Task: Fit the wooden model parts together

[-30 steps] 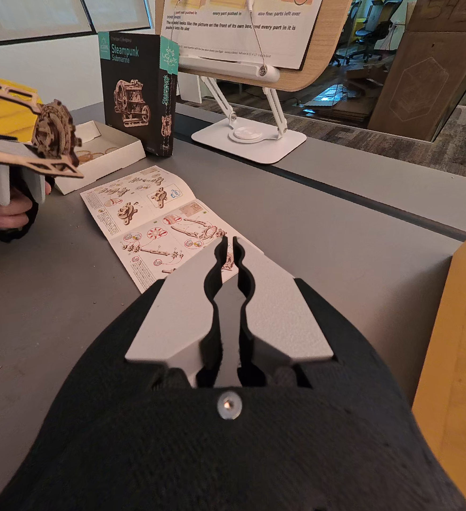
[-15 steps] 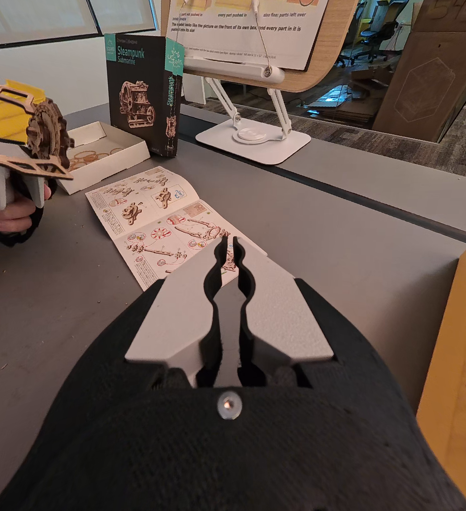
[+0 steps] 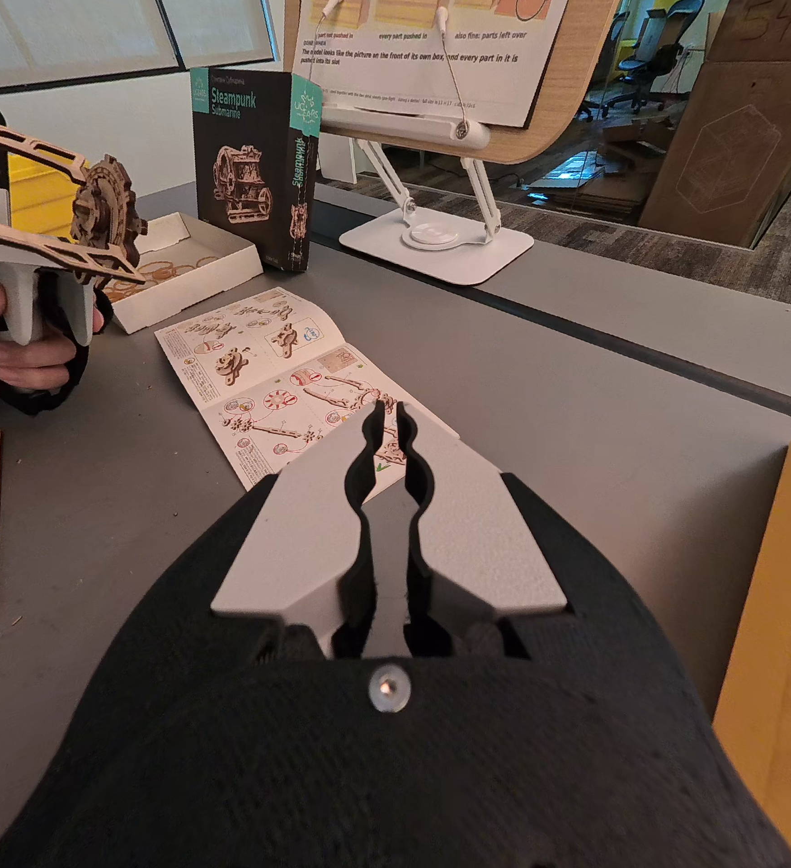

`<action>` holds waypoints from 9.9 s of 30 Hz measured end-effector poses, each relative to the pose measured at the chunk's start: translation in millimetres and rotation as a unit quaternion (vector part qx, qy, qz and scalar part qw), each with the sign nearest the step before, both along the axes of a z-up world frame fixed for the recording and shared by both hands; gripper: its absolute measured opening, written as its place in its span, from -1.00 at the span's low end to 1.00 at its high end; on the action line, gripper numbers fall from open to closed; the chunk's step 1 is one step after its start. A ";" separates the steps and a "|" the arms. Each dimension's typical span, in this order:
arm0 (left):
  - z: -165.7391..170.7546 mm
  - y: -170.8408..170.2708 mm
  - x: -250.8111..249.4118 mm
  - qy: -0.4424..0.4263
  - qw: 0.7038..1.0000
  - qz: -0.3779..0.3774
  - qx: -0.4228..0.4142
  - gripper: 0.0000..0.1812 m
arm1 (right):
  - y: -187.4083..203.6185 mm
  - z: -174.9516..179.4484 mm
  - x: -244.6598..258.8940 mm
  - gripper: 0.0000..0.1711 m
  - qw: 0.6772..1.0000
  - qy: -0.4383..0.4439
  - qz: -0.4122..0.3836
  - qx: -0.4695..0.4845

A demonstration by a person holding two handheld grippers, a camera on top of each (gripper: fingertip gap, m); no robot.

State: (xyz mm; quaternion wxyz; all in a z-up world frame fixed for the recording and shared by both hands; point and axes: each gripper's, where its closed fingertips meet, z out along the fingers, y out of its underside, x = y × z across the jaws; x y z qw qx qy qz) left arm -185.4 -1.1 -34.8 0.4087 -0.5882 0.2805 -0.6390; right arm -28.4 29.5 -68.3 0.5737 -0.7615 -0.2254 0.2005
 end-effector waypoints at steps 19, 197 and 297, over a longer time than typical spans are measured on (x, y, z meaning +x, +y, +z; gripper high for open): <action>0.8 -1.2 0.7 -0.004 1.000 0.001 0.001 -1.00 | -1.1 0.2 -2.1 -0.97 1.000 -0.002 0.005 0.002; -21.1 -70.9 0.3 0.141 0.826 -0.058 0.542 -1.00 | -89.2 21.6 -74.1 -0.70 0.928 -0.088 0.335 0.140; -44.7 -80.7 21.1 0.147 0.827 -0.071 0.538 -0.83 | -75.1 -31.6 -73.4 -1.00 0.890 0.144 0.276 -0.332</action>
